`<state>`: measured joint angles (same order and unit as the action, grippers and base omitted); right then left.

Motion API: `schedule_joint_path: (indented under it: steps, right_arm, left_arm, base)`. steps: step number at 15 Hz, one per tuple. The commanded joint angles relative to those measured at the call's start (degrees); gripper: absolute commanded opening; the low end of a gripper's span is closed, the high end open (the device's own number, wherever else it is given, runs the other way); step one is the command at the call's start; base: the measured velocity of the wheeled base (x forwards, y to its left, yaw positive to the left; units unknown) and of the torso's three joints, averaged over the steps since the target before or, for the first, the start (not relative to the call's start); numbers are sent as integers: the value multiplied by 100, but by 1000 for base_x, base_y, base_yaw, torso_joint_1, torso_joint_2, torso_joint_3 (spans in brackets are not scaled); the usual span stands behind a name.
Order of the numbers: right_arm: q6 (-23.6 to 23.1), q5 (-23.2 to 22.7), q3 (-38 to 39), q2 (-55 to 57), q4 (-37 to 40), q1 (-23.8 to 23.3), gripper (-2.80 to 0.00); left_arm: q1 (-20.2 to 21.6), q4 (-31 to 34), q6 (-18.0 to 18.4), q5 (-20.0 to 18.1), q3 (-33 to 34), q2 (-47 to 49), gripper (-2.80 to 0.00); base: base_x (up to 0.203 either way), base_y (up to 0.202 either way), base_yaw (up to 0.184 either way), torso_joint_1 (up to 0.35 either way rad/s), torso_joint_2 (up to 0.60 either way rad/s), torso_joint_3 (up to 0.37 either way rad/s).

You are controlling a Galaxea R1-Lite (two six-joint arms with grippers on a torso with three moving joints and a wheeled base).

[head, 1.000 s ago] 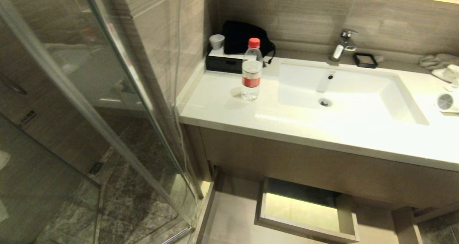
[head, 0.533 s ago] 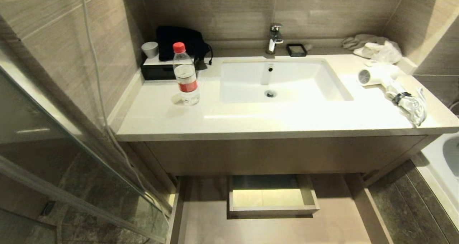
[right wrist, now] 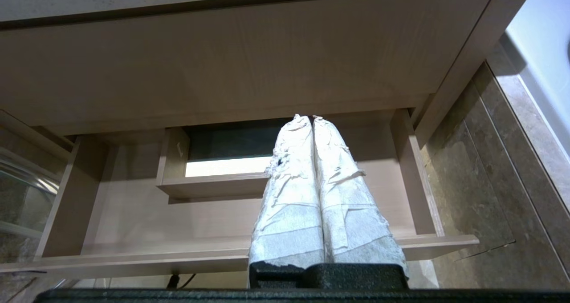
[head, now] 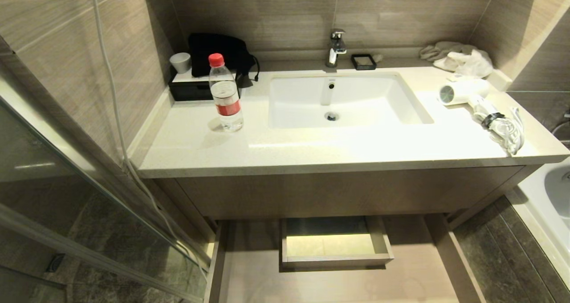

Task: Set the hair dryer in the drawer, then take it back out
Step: Pick up the hairdryer

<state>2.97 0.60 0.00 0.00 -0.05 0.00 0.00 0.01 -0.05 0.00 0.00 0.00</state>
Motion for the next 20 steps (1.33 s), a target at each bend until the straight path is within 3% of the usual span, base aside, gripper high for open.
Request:
schedule_joint_path:
  steps: [1, 16, 20]
  right_arm:
    - [1, 1, 9, 9, -4, 0, -280]
    - [-87, -25, 9, 9, 5, 0, -280]
    - [-95, -8, 9, 9, -4, 0, -280]
  left_arm:
    - [0, -1, -4, 0, 0, 0, -280]
    - [0, -1, -4, 0, 0, 0, -280]
    - [0, -1, -4, 0, 0, 0, -280]
  base:
    - [0, 0, 0, 0, 0, 0]
    - [0, 0, 0, 0, 0, 0]
    - [0, 0, 0, 206, -47, 150]
